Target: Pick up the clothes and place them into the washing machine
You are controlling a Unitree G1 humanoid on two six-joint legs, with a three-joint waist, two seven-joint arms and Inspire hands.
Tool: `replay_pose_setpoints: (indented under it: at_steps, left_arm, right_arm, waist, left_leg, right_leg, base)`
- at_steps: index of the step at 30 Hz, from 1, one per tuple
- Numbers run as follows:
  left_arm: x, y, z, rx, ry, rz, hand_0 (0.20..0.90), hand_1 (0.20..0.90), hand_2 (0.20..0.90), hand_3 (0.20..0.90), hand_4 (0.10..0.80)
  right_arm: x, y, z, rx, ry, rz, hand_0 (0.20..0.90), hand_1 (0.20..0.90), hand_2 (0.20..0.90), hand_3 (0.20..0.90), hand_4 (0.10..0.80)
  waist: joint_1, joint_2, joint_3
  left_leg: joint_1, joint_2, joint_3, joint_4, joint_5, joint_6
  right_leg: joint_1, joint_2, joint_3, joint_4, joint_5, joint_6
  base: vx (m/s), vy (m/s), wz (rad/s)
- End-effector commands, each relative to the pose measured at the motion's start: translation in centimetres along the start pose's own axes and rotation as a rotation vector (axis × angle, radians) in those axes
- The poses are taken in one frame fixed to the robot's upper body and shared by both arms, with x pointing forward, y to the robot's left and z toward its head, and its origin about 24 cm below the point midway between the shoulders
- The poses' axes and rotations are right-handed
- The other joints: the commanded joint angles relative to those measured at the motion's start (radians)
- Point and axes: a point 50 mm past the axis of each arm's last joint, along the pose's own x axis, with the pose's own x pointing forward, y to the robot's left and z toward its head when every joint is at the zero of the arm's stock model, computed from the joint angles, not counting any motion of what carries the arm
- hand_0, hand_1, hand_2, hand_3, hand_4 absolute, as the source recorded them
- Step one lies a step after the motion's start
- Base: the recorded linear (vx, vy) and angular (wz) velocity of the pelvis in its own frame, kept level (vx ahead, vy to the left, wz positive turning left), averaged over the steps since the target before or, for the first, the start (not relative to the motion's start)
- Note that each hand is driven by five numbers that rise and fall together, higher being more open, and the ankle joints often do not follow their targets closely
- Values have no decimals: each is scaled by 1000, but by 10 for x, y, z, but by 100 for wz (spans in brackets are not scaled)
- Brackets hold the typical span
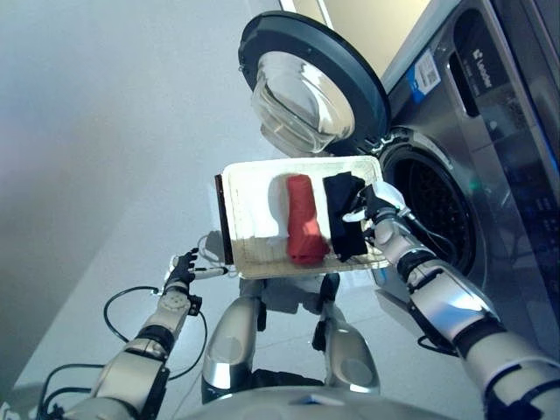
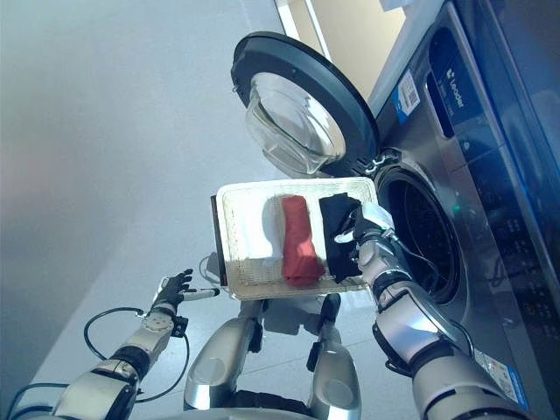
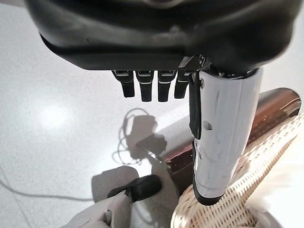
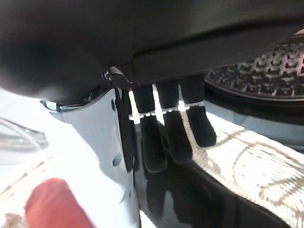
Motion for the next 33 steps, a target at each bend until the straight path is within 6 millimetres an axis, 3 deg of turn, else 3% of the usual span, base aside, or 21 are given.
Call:
replay_pose_setpoints:
  at_steps: [1, 2, 11, 33]
  left_arm:
    - [0, -2, 0, 18, -14, 13, 900, 900, 900, 900, 800]
    - [-1, -1, -1, 11, -18, 14, 900, 900, 900, 900, 800]
    - [-3, 2, -8, -7, -8, 21, 900, 900, 900, 900, 800]
    - [-6, -4, -8, -44, -18, 20, 900, 900, 900, 900, 800]
  right_arm:
    - [15, -73, 21, -16, -32, -230, 900, 900, 900, 900, 800]
    - [15, -83, 24, -14, -31, -260, 900, 900, 900, 900, 800]
    - [16, -115, 27, 3, -28, -360, 900, 900, 900, 900, 800]
    - [15, -143, 43, -22, -54, -448, 900, 900, 900, 900, 800]
  waist:
    - [-9, 60, -7]
    - [-6, 63, -7]
    - [-4, 63, -7]
    - [10, 59, -7]
  left_leg:
    - [-25, 91, -9, 78, 0, -127]
    - [-51, 93, -10, 90, 0, -127]
    - [-157, 97, -20, 155, 0, -139]
    - [-316, 98, -39, 250, -7, -161]
  right_leg:
    - [29, -47, 19, -5, -16, -38]
    - [11, -45, 19, -5, -13, -40]
    - [-43, -47, 19, -5, 10, -42]
    - [-125, -53, 29, 13, 41, -43]
  base:
    - [0, 0, 0]
    - [0, 0, 0]
    - [-12, -3, 4]
    - [7, 19, 2]
